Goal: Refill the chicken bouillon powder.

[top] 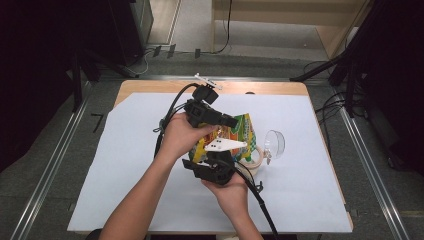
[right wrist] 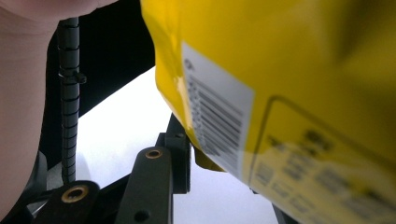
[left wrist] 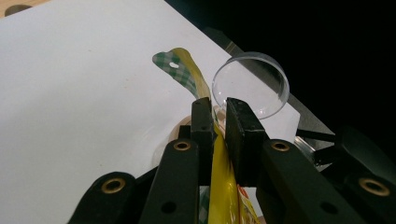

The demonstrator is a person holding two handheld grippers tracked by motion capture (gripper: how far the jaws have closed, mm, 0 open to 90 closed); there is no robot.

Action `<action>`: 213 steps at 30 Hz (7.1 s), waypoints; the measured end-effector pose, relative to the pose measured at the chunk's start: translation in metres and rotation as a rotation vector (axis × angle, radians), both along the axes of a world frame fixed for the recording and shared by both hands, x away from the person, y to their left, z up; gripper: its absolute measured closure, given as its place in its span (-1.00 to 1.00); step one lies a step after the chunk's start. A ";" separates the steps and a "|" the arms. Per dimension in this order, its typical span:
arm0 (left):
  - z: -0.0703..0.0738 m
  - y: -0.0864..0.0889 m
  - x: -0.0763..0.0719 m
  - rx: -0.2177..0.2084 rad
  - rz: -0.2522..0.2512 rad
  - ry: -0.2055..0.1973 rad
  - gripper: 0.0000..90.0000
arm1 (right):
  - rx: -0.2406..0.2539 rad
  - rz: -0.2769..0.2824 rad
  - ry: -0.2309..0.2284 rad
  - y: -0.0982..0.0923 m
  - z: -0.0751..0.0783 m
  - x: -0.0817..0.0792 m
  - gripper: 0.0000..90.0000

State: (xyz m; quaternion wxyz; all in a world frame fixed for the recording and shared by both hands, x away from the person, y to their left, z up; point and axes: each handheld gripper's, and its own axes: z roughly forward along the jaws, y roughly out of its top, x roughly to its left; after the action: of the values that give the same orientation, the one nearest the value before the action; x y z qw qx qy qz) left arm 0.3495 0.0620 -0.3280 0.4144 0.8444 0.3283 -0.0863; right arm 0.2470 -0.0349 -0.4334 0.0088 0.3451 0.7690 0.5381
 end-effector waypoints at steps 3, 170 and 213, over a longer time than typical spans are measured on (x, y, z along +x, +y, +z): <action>0.000 0.000 0.000 0.000 -0.002 -0.001 0.82 | -0.002 0.001 -0.002 0.000 0.000 0.000 0.53; -0.003 0.001 0.006 -0.036 -0.004 0.030 0.78 | -0.022 0.022 -0.007 -0.004 0.005 -0.004 0.55; -0.003 0.004 0.008 -0.049 0.005 0.039 0.77 | -0.022 0.020 -0.010 0.000 0.005 -0.001 0.55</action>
State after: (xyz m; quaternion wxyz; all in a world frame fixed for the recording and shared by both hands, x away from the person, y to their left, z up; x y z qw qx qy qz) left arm 0.3573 0.0663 -0.3306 0.4288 0.8313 0.3363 -0.1097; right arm 0.2455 -0.0349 -0.4281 0.0114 0.3346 0.7782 0.5314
